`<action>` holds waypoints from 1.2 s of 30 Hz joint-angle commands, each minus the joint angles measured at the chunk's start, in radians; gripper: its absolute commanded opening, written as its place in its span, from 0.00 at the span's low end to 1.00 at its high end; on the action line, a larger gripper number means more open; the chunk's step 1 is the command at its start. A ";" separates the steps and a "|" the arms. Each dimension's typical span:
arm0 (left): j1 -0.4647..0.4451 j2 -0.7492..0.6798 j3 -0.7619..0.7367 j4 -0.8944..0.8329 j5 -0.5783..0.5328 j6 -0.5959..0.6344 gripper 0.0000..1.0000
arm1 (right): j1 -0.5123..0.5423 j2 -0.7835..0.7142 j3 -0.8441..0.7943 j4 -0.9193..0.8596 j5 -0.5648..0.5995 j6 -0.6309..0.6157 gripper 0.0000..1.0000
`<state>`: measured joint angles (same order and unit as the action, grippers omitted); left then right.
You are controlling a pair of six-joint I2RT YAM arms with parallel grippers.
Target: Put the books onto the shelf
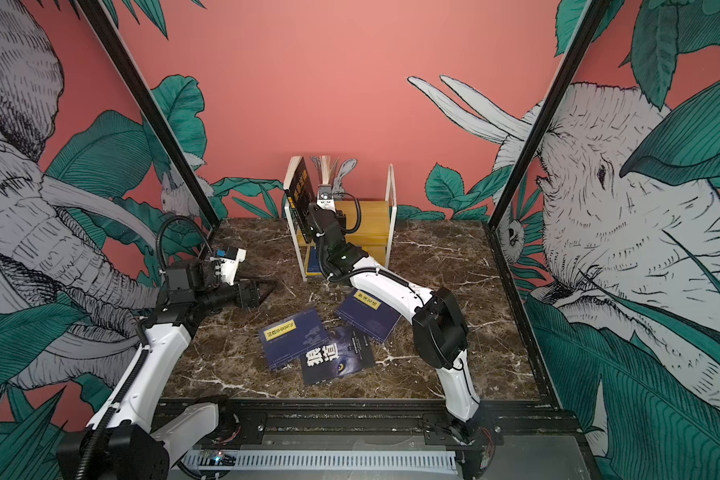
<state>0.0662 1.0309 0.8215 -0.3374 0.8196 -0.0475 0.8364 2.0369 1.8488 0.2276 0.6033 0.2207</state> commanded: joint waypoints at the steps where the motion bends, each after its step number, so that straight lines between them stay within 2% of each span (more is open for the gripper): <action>1: -0.002 -0.006 -0.022 0.021 0.025 0.019 0.99 | -0.005 0.003 0.028 0.071 -0.032 0.021 0.00; 5: -0.004 -0.001 -0.009 0.005 0.026 0.015 0.99 | -0.005 -0.008 0.012 0.071 -0.094 0.048 0.00; 9: -0.001 -0.001 -0.024 0.028 0.032 0.017 0.99 | -0.005 -0.009 -0.002 0.083 -0.113 0.052 0.16; 14: -0.004 -0.001 -0.018 0.029 0.036 0.008 0.99 | -0.005 -0.031 -0.046 0.119 -0.166 0.058 0.28; 25: -0.004 0.010 -0.011 0.012 0.036 0.004 0.99 | 0.007 -0.102 -0.136 0.146 -0.209 0.103 0.34; 32: -0.004 0.008 -0.012 0.009 0.026 0.012 0.99 | 0.016 -0.120 -0.140 0.134 -0.235 0.094 0.34; 36: -0.003 0.006 -0.025 0.031 0.025 0.011 0.99 | 0.029 -0.111 -0.113 0.122 -0.263 0.033 0.35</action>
<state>0.0662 1.0420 0.8104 -0.3222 0.8371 -0.0483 0.8490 1.9629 1.7069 0.3237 0.3687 0.2924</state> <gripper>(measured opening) 0.993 0.350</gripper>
